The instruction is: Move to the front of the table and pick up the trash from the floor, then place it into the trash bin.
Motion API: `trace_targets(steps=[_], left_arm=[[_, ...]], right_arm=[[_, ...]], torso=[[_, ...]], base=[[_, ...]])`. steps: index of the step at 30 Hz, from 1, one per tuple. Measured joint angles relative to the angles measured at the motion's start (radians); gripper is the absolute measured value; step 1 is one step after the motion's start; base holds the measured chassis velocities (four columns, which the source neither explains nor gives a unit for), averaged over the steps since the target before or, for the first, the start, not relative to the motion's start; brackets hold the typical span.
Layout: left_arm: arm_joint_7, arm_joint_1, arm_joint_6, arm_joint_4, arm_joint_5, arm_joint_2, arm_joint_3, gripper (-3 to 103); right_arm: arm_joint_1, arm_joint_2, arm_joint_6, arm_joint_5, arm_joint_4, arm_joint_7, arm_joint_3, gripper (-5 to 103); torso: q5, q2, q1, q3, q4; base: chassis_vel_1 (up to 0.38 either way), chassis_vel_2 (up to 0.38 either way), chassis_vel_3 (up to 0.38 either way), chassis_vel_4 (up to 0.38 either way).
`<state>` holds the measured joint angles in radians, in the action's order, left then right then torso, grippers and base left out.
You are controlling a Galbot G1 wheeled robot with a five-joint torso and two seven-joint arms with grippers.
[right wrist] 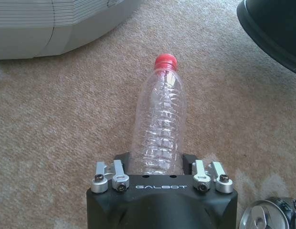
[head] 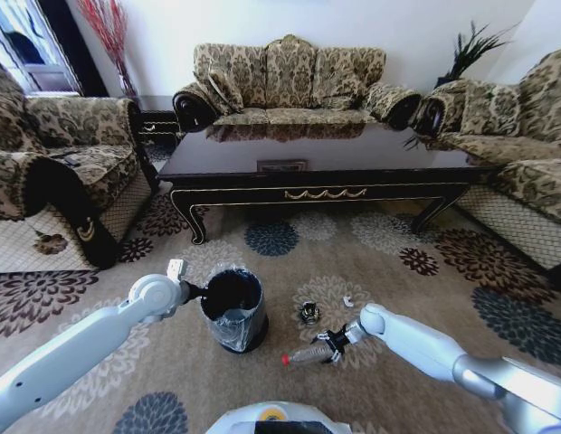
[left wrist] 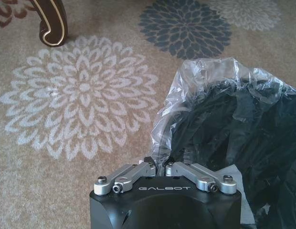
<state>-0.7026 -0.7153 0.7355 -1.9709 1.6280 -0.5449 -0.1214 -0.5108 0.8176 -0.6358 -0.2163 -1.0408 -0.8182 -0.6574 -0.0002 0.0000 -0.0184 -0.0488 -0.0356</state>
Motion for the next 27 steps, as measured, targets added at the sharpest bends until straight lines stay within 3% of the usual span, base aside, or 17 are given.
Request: trace_targets(steps=[5,15,19,22,23,25,27], left_arm=[[0.000,-0.001,0.000,0.000,0.000,-0.004,0.000,4],[-0.005,0.000,0.000,-0.003,-0.002,-0.008,-0.014,4],[-0.006,0.011,0.000,0.005,-0.014,-0.015,-0.038,4],[-0.020,0.044,0.000,0.004,-0.019,-0.036,-0.100,4],[-0.020,0.044,0.000,0.004,-0.019,-0.036,-0.100,4],[-0.035,0.091,0.000,0.004,-0.012,-0.055,-0.163,4],[-0.039,0.106,0.000,0.003,-0.007,-0.062,-0.180,4]], right_arm=[[-0.007,-0.007,0.000,0.002,-0.011,-0.002,0.012,40],[-0.030,-0.053,-0.003,0.011,-0.063,-0.008,0.071,24],[-0.064,-0.113,-0.001,0.058,-0.142,-0.007,0.162,24],[-0.205,-0.190,0.026,0.172,-0.287,0.024,0.370,24],[-0.205,-0.190,0.026,0.172,-0.287,0.024,0.370,24],[-0.344,-0.258,0.055,0.248,-0.396,0.046,0.501,24],[-0.379,-0.280,0.062,0.271,-0.430,0.053,0.531,24]], torso=[[0.0002,0.000,0.000,0.000,0.0000],[0.0006,0.000,0.000,0.000,0.0002],[0.0004,0.000,0.000,0.000,0.0003],[0.0005,0.000,0.000,0.000,0.0007],[0.0005,0.000,0.000,0.000,0.0007],[0.0003,0.000,0.000,0.000,-0.0008],[0.0006,0.000,0.000,0.000,-0.0012]], base=[[0.000,0.000,0.000,0.000],[0.000,0.000,0.000,0.000],[0.000,0.000,0.000,0.000],[0.000,0.000,0.000,0.000],[0.000,0.000,0.000,0.000],[0.000,0.000,0.000,0.000],[0.000,0.000,0.000,0.000]])
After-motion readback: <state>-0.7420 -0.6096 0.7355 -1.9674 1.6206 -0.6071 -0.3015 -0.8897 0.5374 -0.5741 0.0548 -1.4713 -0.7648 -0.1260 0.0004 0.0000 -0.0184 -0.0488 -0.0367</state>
